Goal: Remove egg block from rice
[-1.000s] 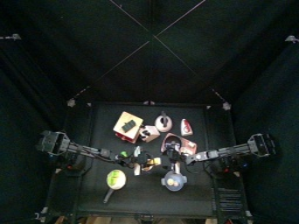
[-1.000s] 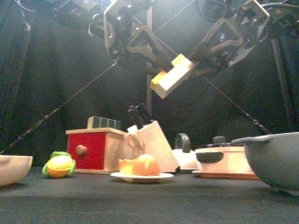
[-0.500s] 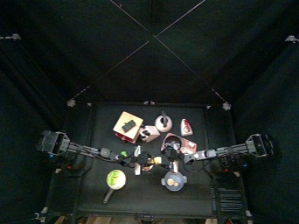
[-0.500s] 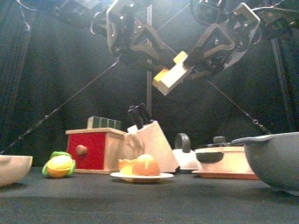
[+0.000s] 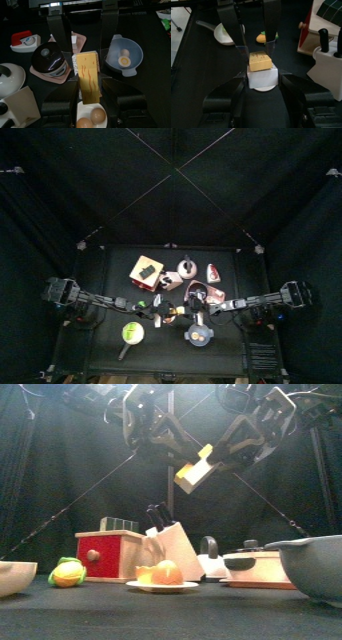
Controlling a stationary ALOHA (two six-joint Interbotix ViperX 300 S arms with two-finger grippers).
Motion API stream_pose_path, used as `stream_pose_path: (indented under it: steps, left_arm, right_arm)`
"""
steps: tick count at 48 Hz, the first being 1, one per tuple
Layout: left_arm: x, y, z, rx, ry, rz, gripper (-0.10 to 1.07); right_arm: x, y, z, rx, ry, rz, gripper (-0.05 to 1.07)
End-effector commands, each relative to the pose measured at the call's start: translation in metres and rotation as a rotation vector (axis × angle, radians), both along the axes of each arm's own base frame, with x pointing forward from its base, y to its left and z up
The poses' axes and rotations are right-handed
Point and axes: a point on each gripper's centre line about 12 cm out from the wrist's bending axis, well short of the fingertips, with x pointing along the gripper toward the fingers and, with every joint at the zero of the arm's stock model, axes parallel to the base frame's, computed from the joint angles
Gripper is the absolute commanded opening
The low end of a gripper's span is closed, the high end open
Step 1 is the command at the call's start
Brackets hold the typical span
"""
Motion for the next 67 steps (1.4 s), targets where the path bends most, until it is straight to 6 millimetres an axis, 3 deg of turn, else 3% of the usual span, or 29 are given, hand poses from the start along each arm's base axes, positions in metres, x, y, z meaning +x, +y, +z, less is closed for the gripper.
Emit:
stream_pose_path:
  steps: [1, 20, 67]
  left_arm:
    - [0.005, -0.001, 0.015, -0.004, -0.038, 0.000, 0.41]
    - [0.004, 0.000, 0.013, -0.001, -0.033, 0.005, 0.41]
    - [-0.010, 0.005, 0.003, 0.011, 0.002, 0.047, 0.41]
  right_arm:
    - [0.004, -0.002, 0.013, 0.006, -0.037, -0.006, 0.72]
    - [0.003, -0.002, 0.013, 0.006, -0.035, -0.008, 0.51]
    - [-0.020, -0.002, 0.014, 0.039, -0.051, -0.019, 0.50]
